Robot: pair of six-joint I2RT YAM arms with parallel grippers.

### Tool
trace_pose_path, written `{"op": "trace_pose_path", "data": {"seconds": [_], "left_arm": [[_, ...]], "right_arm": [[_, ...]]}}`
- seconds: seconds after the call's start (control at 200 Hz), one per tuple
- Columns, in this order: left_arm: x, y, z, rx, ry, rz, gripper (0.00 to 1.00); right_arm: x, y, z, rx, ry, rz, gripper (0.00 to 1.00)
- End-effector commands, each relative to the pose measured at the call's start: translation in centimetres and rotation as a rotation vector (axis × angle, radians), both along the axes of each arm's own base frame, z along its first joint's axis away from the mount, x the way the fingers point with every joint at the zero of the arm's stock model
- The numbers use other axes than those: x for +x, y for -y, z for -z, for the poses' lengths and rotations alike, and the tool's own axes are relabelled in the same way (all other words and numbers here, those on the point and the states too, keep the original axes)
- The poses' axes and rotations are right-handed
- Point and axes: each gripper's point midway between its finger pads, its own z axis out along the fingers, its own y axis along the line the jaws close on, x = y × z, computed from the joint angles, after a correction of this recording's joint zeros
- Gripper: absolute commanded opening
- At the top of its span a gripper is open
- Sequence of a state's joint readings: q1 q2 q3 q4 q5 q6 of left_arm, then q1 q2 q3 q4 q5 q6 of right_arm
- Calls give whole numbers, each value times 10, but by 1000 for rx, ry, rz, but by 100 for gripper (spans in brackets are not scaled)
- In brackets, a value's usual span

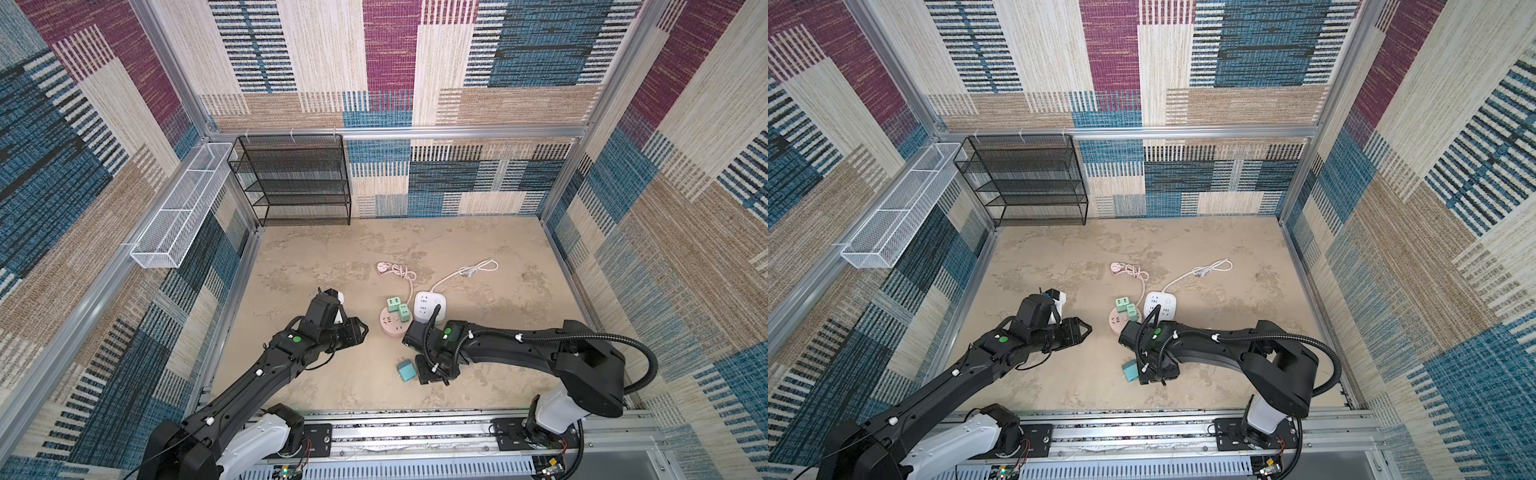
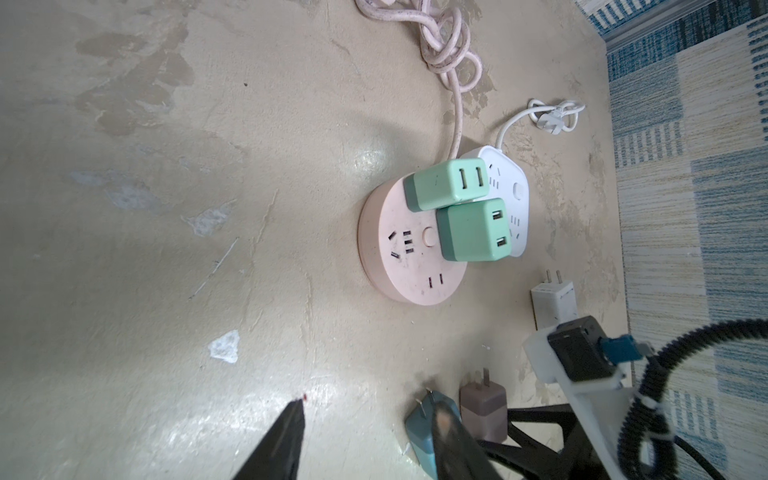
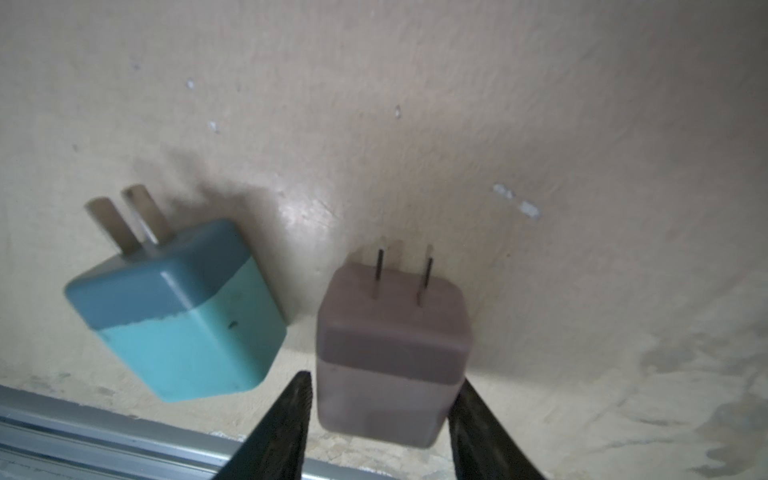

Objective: Insert the plug
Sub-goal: 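Move the right gripper toward the pink plug nearest the robot, then grasp the pink plug with the right gripper and lift it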

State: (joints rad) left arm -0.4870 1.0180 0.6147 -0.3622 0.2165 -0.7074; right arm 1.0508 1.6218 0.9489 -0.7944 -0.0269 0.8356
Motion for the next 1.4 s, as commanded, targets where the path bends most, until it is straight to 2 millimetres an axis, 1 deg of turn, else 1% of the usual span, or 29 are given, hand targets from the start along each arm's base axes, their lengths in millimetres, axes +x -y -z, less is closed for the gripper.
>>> {"op": "trace_pose_path", "data": {"seconds": [0.0,0.245,0.401,0.471,0.606,0.641,0.681,0.706,0.756,0.791,0.901,0.947,1.047,1.187,1.257,1.327,1.392], "left_arm": [[1,2,-3,-18,7,4,54],[2,2,-4,-19,10,-4,54],[2,3,-6,-25,10,-5,54],[2,3,-6,-24,11,-4,54],[0,2,-5,-20,4,0,54],[0,2,-5,-21,4,1,54],[-1,2,-6,-18,4,3,54],[-1,2,-6,-16,5,4,54],[-2,1,-7,-9,8,9,54],[-3,0,-8,-2,5,12,54],[-5,-4,-12,28,18,25,53],[-5,-4,-15,34,26,37,53],[-6,2,-23,24,41,85,53],[-10,14,-31,-8,37,163,53],[-12,21,-37,-41,43,199,53],[-13,29,-43,-83,58,236,53],[-15,36,-48,-127,63,262,53]], "right_arm": [[4,-6,0,14,15,-5,53],[3,-1,11,-14,13,-10,50],[4,1,13,-18,20,-16,44],[4,4,15,-26,22,-20,38],[3,10,16,-51,24,-30,31],[3,11,15,-51,24,-37,28],[2,12,15,-55,26,-46,22],[2,14,15,-63,26,-53,16],[2,19,13,-89,31,-70,0],[2,24,12,-111,37,-81,0],[8,41,0,-182,83,-106,0],[12,42,-7,-190,106,-126,0],[21,33,-24,-153,161,-181,0],[35,8,-55,-43,260,-281,0],[42,-3,-69,8,321,-334,0],[51,-10,-84,41,396,-354,0],[56,-16,-94,81,449,-382,0]]}}
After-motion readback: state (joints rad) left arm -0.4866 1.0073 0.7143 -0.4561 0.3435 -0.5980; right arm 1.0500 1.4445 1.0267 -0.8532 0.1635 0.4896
